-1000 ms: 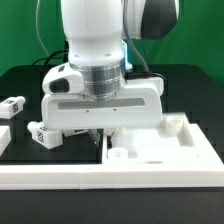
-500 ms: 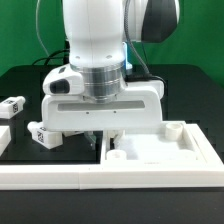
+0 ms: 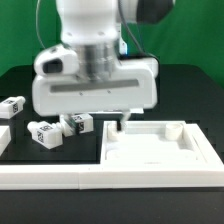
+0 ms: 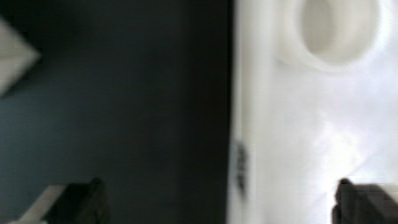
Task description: Assemble one leg
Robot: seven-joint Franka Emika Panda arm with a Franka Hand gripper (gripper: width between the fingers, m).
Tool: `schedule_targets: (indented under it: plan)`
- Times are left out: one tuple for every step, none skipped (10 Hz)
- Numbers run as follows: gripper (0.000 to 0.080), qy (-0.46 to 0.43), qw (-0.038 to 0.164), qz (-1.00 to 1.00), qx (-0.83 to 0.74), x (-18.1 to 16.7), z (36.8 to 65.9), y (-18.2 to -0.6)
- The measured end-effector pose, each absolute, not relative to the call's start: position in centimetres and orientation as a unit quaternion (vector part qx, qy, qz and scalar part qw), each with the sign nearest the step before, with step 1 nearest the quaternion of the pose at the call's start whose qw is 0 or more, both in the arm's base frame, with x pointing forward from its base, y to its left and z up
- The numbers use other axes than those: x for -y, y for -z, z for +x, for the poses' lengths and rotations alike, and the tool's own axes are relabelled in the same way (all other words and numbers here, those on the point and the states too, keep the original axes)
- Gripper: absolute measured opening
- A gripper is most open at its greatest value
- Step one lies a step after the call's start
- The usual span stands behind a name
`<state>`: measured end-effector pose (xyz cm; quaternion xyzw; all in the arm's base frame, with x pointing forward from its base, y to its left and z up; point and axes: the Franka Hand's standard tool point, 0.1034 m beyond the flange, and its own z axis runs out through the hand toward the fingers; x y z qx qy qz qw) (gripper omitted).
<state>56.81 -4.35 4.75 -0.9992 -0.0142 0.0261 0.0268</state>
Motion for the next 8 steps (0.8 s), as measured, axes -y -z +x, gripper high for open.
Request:
schedule_targets:
  plan:
    - [0.0635,-0.034,0.030,-0.998,0.033,5.9,56.3,-5.9]
    - [0.0647,-0.029,0.030,-0.997,0.061,7.3,56.4,-7.0]
    - [0.0649,-0.011,0.023,-0.993,0.114,8.8,56.6,-7.0]
    - [0.0649,-0.009,0.021,-0.993,0.116,9.2,56.2,-6.5]
    - [0.0649,-0.011,0.022,-0.993,0.116,9.0,56.3,-6.5]
    - [0.0649,-0.011,0.022,-0.993,0.116,9.0,56.3,-6.5]
    - [0.0649,-0.011,0.022,-0.993,0.116,9.0,56.2,-6.5]
    - [0.0649,-0.013,0.022,-0.992,0.127,9.3,56.1,-6.2]
